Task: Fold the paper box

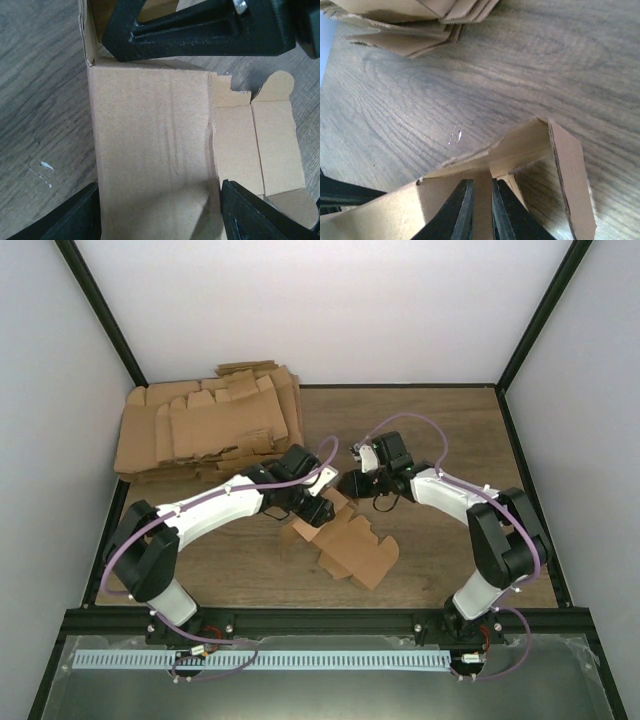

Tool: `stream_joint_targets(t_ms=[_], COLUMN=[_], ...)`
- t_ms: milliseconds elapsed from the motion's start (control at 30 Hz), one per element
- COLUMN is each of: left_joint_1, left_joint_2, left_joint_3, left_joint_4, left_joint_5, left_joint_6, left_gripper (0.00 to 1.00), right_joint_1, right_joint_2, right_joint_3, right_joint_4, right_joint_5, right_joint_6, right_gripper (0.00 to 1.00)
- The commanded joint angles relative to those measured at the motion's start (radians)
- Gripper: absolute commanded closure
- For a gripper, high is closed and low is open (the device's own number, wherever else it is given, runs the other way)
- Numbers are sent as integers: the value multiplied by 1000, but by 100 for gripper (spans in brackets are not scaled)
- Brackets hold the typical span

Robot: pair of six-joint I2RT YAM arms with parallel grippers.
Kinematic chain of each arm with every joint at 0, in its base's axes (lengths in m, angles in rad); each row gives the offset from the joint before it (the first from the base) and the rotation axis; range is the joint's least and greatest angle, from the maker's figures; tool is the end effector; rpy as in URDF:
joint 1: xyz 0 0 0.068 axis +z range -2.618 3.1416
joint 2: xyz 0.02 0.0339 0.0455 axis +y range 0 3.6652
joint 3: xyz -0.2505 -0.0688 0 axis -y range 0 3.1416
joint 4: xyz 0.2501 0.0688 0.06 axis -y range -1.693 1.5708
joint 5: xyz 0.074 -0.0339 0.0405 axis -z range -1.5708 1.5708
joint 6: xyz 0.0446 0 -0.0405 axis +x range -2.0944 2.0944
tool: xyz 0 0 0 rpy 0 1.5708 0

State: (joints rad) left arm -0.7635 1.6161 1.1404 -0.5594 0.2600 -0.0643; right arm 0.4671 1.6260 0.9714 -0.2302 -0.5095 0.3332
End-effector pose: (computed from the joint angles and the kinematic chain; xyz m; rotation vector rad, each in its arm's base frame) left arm 0.2384 -0.2440 0.2018 1.0111 2.4918 -0.6183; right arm 0.2940 0.1727 0.1716 -0.4052 2.5162 0.9616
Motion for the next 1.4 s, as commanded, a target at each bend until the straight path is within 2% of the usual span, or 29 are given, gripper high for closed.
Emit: stream_joint_targets(t_ms=[0,300,633,767,900,1067,1100,1167,1233,1367], left_joint_1=[6,3,-1,-3,-4,-7,-8,-10,-11,-14], left_joint_2=[-18,-26,-49,-51,-49,-51,-51,-52,-54,-56], left_joint_3=[-20,-54,-60,-62,-66,-67,-67,-69,-71,-77], left_joint_4=[38,44,31,27,24,26,25,24,24,25], left_joint_5=[29,35,51,54,42,34,33,31,28,25], left_joint_6=[-3,0,17,17,12,11,11,9,9,8], left_gripper=[35,35,36,36,36,36,36,36,36,36], right_joint_1=[-2,-3,-2,-2,-2,-1,0,5,9,15], right_joint_2=[-6,-23,-54,-73,-70,-63,-64,-66,-70,-67], right_joint_3=[-32,-103,-182,-202,-206,-221,-226,-233,-240,-244], right_joint_4=[31,70,141,166,183,216,223,232,239,246], right_joint_5=[-74,-107,12,47,63,63,71,86,96,90], right_joint_6=[4,12,-11,-17,-21,-21,-22,-22,-22,-18], right_gripper=[88,90,91,99,99,99,97,86,83,87])
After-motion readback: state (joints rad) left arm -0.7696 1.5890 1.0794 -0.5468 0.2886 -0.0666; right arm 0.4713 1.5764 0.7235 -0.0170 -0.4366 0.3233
